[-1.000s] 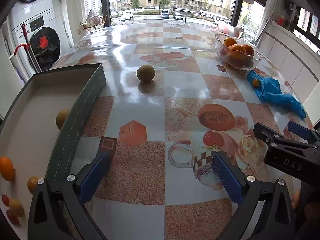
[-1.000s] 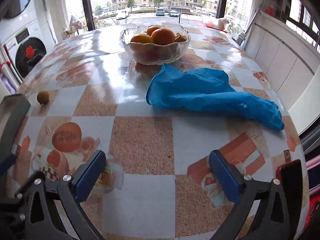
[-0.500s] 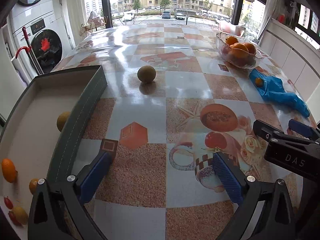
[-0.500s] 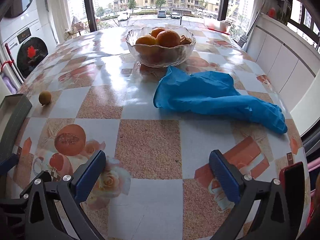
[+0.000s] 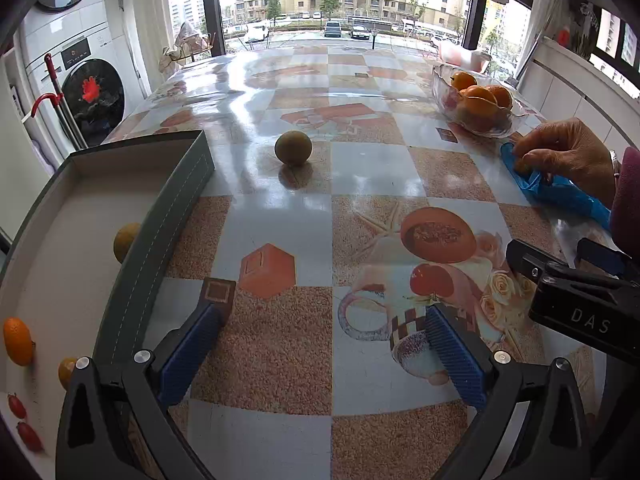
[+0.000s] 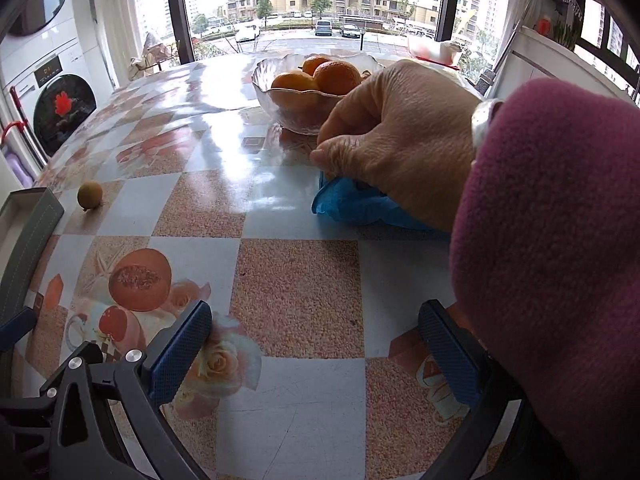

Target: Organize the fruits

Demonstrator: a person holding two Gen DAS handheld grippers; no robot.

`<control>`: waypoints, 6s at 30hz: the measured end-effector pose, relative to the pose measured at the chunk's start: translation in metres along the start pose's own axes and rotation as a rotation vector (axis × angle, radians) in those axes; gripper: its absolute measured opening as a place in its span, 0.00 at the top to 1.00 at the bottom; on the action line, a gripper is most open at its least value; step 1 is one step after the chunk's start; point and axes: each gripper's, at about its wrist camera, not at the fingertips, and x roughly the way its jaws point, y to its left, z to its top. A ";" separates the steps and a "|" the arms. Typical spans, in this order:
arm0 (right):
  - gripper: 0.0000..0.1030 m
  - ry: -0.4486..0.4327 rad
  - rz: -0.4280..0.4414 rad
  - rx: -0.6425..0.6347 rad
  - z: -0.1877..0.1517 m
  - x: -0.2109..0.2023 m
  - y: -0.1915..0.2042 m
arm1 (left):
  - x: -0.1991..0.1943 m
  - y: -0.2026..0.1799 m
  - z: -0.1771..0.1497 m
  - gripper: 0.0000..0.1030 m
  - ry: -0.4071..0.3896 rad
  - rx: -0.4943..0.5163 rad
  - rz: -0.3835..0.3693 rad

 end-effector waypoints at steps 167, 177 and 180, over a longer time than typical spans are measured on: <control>0.82 -0.114 0.241 0.123 -0.096 -0.066 -0.014 | -0.050 0.006 -0.067 0.73 -0.141 0.044 -0.093; 0.82 -0.090 0.235 0.101 -0.094 -0.068 -0.009 | -0.052 0.018 -0.065 0.73 -0.110 -0.010 -0.169; 0.82 -0.073 0.263 0.116 -0.100 -0.073 -0.008 | -0.056 0.023 -0.067 0.73 -0.097 -0.020 -0.184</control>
